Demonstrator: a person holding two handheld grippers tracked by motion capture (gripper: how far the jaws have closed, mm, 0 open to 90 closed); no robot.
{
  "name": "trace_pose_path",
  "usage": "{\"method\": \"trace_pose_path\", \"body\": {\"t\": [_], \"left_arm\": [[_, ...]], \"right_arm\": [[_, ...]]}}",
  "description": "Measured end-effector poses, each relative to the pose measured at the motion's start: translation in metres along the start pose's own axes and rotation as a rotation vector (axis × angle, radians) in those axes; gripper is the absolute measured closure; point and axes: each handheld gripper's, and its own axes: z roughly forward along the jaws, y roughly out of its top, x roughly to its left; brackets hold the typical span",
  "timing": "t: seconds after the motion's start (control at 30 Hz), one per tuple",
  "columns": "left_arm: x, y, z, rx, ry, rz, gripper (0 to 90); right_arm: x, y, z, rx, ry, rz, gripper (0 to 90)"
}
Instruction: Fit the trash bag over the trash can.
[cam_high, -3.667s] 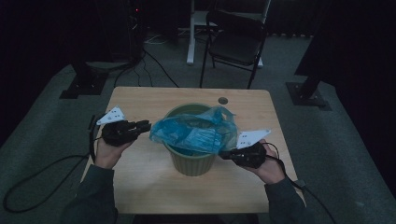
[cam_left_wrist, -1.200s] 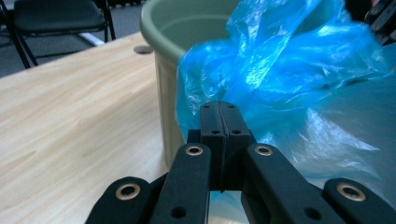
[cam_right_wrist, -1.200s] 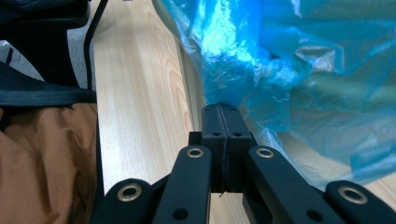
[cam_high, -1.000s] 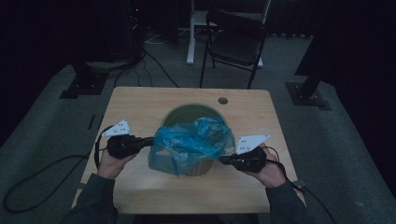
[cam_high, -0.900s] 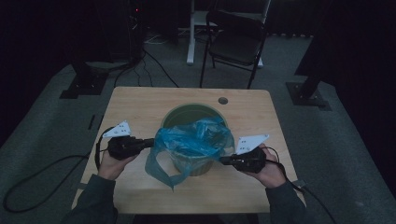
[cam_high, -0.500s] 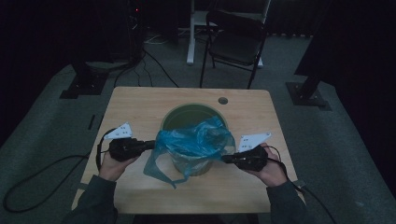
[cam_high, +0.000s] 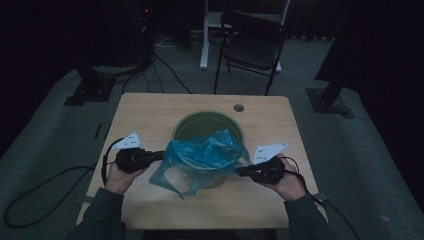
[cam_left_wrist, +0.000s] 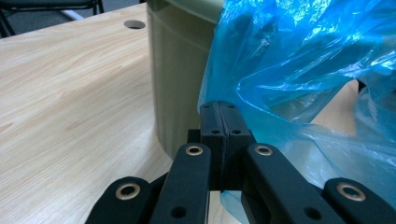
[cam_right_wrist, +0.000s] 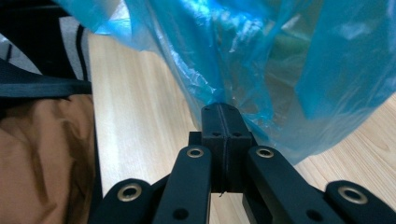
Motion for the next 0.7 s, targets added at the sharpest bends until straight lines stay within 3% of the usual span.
{"method": "trace_pose_path", "body": {"t": [0.23,0.5,0.7], "left_arm": [[-0.001,0.002,0.004,-0.001,0.012,0.004,90.0],[-0.001,0.003,0.003,-0.01,0.028,0.006,89.7],[0.0,0.004,0.002,-0.013,0.035,0.006,89.2]], "right_arm": [[-0.003,-0.004,-0.004,-0.02,-0.017,0.028,89.6],[-0.004,-0.003,-0.018,-0.075,-0.026,0.037,78.1],[-0.005,-0.002,-0.027,-0.115,-0.046,0.039,76.0]]}}
